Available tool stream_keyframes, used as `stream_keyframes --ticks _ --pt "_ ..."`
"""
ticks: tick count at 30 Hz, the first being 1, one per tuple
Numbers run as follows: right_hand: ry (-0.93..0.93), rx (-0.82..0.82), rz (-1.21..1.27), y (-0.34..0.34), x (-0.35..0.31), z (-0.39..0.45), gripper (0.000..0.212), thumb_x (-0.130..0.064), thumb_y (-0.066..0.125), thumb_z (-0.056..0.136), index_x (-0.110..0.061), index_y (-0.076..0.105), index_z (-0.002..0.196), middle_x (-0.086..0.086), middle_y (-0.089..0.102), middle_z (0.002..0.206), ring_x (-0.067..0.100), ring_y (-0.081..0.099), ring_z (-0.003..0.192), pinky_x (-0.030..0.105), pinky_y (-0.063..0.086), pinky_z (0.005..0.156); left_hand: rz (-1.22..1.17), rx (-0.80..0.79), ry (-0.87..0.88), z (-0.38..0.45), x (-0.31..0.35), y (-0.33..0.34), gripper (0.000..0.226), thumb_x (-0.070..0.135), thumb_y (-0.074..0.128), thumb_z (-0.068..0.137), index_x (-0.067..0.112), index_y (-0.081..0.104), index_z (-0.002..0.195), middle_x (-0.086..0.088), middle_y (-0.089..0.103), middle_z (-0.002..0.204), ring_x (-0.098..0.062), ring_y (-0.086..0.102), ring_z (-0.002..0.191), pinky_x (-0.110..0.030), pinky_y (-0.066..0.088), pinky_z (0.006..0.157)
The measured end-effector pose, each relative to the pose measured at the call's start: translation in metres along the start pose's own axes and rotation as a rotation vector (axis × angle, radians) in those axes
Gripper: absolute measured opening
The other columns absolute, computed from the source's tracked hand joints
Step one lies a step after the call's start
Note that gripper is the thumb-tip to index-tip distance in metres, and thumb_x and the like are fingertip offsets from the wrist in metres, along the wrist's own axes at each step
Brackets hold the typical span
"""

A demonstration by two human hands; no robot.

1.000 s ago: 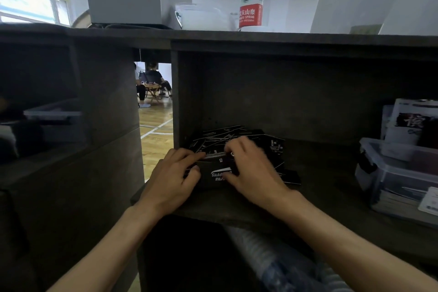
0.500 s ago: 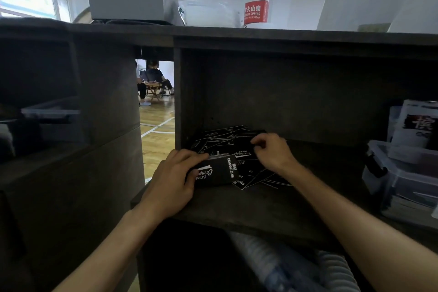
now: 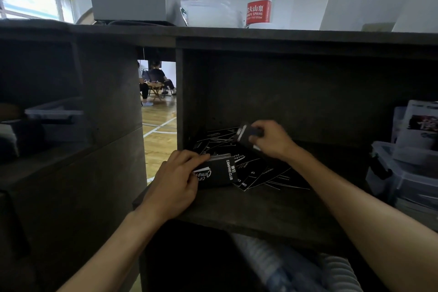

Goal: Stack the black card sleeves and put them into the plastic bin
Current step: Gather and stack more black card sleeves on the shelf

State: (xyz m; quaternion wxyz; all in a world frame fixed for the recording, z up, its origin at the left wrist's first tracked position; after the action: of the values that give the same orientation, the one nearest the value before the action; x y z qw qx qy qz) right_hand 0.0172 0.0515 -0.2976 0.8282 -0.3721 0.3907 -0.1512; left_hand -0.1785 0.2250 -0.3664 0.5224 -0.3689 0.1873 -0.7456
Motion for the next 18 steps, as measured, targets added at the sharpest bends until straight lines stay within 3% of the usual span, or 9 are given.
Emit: stream_keyframes --ticks 2,5,9,11,13,16,18 --pt "0.115 0.131 0.387 -0.031 0.002 -0.013 0.009 -0.007 0.067 0.087 -0.016 0.069 0.088 0.006 0.073 0.087 0.016 0.066 0.077 0.02 0.05 0.066 0.01 0.001 -0.009 0.0 -0.001 0.0 0.056 0.018 0.041 0.084 0.023 0.056 0.137 0.008 0.055 0.123 -0.012 0.044 0.115 -0.041 0.044 0.095" --pt "0.212 0.103 0.871 -0.053 0.005 -0.047 0.017 -0.008 0.065 0.086 -0.016 0.069 0.1 0.007 0.076 0.098 0.017 0.071 0.083 0.036 0.054 0.078 0.024 -0.005 -0.02 0.002 -0.002 0.002 0.057 0.02 0.041 0.083 0.024 0.056 0.137 0.008 0.056 0.123 -0.013 0.044 0.114 -0.041 0.044 0.094" --pt "0.217 -0.083 0.983 -0.02 -0.001 -0.091 0.026 -0.002 0.066 0.087 -0.014 0.063 0.109 0.007 0.074 0.103 0.019 0.072 0.091 0.029 0.055 0.066 0.029 0.003 -0.022 0.002 -0.002 0.002 0.057 0.019 0.041 0.082 0.023 0.058 0.136 0.008 0.056 0.121 -0.013 0.045 0.112 -0.041 0.044 0.093" --pt "0.24 -0.111 1.009 0.001 -0.004 -0.102 0.029 0.005 0.068 0.084 -0.008 0.062 0.11 0.011 0.073 0.103 0.023 0.072 0.094 0.03 0.058 0.069 0.035 0.008 -0.024 0.002 -0.002 0.002 0.056 0.02 0.039 0.083 0.024 0.058 0.136 0.008 0.056 0.12 -0.013 0.045 0.111 -0.039 0.044 0.093" --pt "0.222 -0.096 0.891 0.019 -0.008 -0.107 0.025 0.005 0.069 0.084 -0.009 0.063 0.104 0.013 0.072 0.1 0.02 0.073 0.09 0.034 0.06 0.072 0.026 0.007 -0.026 0.001 -0.001 0.002 0.055 0.025 0.035 0.086 0.024 0.058 0.135 0.008 0.056 0.12 -0.011 0.045 0.11 -0.038 0.044 0.093" --pt "0.064 -0.028 0.287 0.03 -0.015 -0.106 0.019 -0.024 0.079 0.082 -0.025 0.064 0.095 -0.007 0.067 0.095 0.006 0.066 0.084 0.024 0.053 0.076 0.018 0.018 -0.025 0.002 0.0 0.0 0.052 0.042 0.034 0.091 0.025 0.061 0.132 0.011 0.057 0.117 -0.008 0.045 0.107 -0.034 0.043 0.091" --pt "-0.009 -0.043 0.012 0.036 -0.019 -0.102 0.03 -0.041 0.076 0.08 -0.031 0.062 0.104 -0.011 0.057 0.101 0.004 0.057 0.092 0.023 0.047 0.082 0.032 0.035 -0.005 0.004 0.0 0.001 0.042 0.047 0.05 0.094 0.027 0.062 0.129 0.012 0.058 0.114 -0.007 0.047 0.107 -0.03 0.043 0.09"
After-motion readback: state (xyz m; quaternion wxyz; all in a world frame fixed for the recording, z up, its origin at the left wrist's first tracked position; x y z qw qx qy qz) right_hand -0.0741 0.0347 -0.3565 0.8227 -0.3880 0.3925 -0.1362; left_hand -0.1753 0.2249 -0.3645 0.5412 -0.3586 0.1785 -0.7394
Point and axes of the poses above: each hand's wrist, its own z-axis towards the middle knuckle, its own y-axis out of the palm, x = y × z, the point moved 3 cm from there along z, towards the middle knuckle
